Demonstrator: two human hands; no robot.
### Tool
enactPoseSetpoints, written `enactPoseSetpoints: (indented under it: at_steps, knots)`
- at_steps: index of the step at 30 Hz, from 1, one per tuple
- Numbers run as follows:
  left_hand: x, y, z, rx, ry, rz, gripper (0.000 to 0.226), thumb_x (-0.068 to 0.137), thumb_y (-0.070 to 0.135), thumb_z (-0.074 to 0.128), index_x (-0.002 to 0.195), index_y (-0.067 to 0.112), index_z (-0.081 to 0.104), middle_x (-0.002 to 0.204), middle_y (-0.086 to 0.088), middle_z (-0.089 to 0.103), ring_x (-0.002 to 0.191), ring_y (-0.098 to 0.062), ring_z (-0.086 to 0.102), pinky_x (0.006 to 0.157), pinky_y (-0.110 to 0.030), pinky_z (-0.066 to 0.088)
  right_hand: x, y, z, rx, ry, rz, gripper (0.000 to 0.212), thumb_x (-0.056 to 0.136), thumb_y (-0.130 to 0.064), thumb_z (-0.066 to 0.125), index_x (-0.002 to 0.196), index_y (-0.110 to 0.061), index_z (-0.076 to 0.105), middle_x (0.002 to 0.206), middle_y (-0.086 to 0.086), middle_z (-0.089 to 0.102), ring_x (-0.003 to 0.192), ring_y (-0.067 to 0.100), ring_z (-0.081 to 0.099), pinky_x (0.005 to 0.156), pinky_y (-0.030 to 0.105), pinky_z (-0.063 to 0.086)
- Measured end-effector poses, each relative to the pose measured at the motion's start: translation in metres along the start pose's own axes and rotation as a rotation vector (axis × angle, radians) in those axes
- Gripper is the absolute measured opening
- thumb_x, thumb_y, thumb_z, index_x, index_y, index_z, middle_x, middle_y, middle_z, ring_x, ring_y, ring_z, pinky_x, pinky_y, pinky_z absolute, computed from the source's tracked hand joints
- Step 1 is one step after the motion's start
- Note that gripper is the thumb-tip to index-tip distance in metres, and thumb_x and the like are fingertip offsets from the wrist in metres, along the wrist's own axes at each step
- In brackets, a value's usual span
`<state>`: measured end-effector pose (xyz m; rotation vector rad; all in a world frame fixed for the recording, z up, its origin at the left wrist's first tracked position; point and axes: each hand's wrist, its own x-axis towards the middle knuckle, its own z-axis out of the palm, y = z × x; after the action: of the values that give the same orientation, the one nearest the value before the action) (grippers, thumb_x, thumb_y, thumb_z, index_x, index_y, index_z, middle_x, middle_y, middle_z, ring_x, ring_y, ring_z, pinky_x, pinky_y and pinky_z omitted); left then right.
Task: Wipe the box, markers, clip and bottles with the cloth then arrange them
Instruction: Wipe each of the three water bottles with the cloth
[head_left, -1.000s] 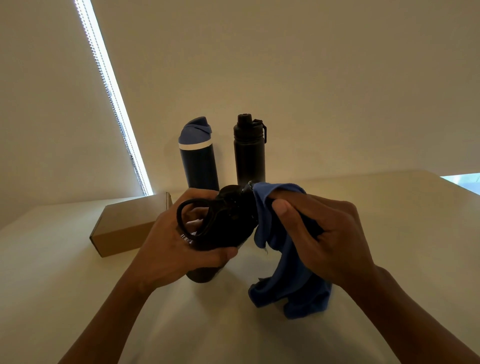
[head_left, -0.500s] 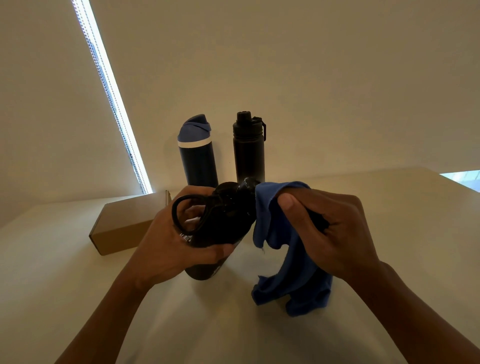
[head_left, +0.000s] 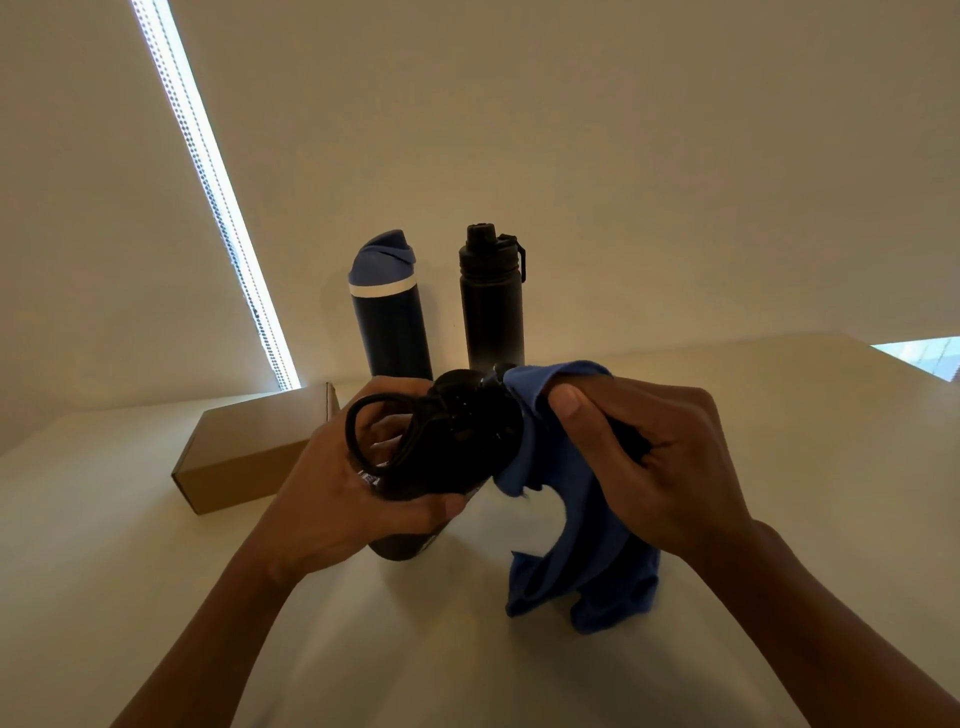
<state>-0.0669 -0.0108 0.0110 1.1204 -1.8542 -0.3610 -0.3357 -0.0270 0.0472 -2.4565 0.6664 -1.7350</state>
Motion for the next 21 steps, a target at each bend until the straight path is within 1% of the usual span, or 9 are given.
enactPoseSetpoints:
  at_steps: [3,6,9,10,12,14,16,18,21]
  knots:
    - [0.000,0.000,0.002,0.013,-0.017,-0.017,0.079,0.062,0.040,0.093,0.131,0.045,0.055,0.127,0.030,0.063,0.125,0.005,0.059,0.097,-0.005,0.045,-0.001,0.003,0.001,-0.028,0.011,0.053,0.027,0.099,-0.021,0.057,0.087,-0.045,0.055,0.062,-0.029,0.040,0.049,0.000,0.047,0.055,0.006,0.031]
    - [0.000,-0.003,0.001,0.004,-0.011,-0.011,0.080,0.062,0.046,0.090,0.133,0.039,0.054,0.128,0.028,0.063,0.125,0.001,0.060,0.104,-0.010,0.045,-0.005,0.003,0.004,-0.018,-0.010,0.059,0.015,0.099,-0.019,0.059,0.093,-0.028,0.069,0.064,-0.028,0.044,0.052,0.000,0.050,0.056,0.005,0.033]
    - [0.000,-0.002,-0.001,-0.004,0.004,-0.027,0.077,0.062,0.050,0.086,0.131,0.050,0.052,0.129,0.030,0.063,0.125,0.004,0.060,0.100,-0.009,0.048,-0.003,0.001,0.001,0.017,0.002,0.015,0.030,0.100,-0.016,0.057,0.091,-0.045,0.055,0.063,-0.027,0.042,0.050,0.000,0.048,0.056,0.006,0.031]
    - [0.000,-0.002,0.000,0.004,0.002,-0.029,0.077,0.063,0.051,0.086,0.132,0.048,0.052,0.129,0.029,0.063,0.125,0.003,0.060,0.100,-0.012,0.050,-0.002,0.002,0.000,0.015,0.006,0.020,0.033,0.100,-0.017,0.057,0.088,-0.048,0.051,0.062,-0.026,0.042,0.049,0.000,0.046,0.056,0.006,0.030]
    - [-0.001,-0.001,0.000,0.015,-0.008,-0.027,0.080,0.063,0.053,0.085,0.135,0.041,0.051,0.129,0.027,0.063,0.126,0.002,0.060,0.101,-0.012,0.049,-0.002,0.005,-0.001,-0.012,0.019,0.045,0.033,0.099,-0.019,0.056,0.084,-0.047,0.049,0.061,-0.027,0.040,0.048,0.001,0.045,0.055,0.006,0.030]
    - [-0.001,0.000,0.001,0.007,-0.018,-0.022,0.080,0.064,0.053,0.085,0.135,0.041,0.052,0.129,0.028,0.063,0.126,0.003,0.059,0.101,-0.009,0.047,-0.005,0.008,0.001,-0.030,0.023,0.074,0.023,0.099,-0.020,0.056,0.084,-0.038,0.059,0.061,-0.027,0.041,0.049,0.001,0.046,0.054,0.006,0.030]
    - [0.000,0.002,0.001,0.015,-0.027,-0.018,0.076,0.064,0.053,0.085,0.133,0.048,0.052,0.129,0.029,0.062,0.126,0.004,0.058,0.099,-0.006,0.045,-0.007,0.008,0.006,-0.047,0.013,0.105,0.018,0.099,-0.023,0.057,0.096,-0.018,0.074,0.062,-0.022,0.046,0.051,0.003,0.049,0.054,0.006,0.031]
    - [0.001,0.003,0.000,0.032,-0.028,-0.017,0.075,0.064,0.055,0.084,0.131,0.055,0.049,0.130,0.030,0.061,0.127,0.004,0.058,0.100,-0.006,0.044,-0.008,0.006,0.010,-0.042,-0.003,0.112,0.022,0.099,-0.023,0.058,0.112,-0.016,0.074,0.064,-0.020,0.050,0.053,0.003,0.052,0.055,0.006,0.033]
    - [0.001,0.003,0.000,0.032,-0.010,-0.043,0.076,0.063,0.056,0.083,0.129,0.062,0.047,0.128,0.034,0.060,0.125,0.007,0.057,0.097,-0.003,0.044,-0.009,0.004,0.012,-0.033,0.000,0.067,0.022,0.098,-0.022,0.060,0.115,-0.019,0.073,0.069,-0.024,0.054,0.057,0.000,0.055,0.059,0.006,0.036]
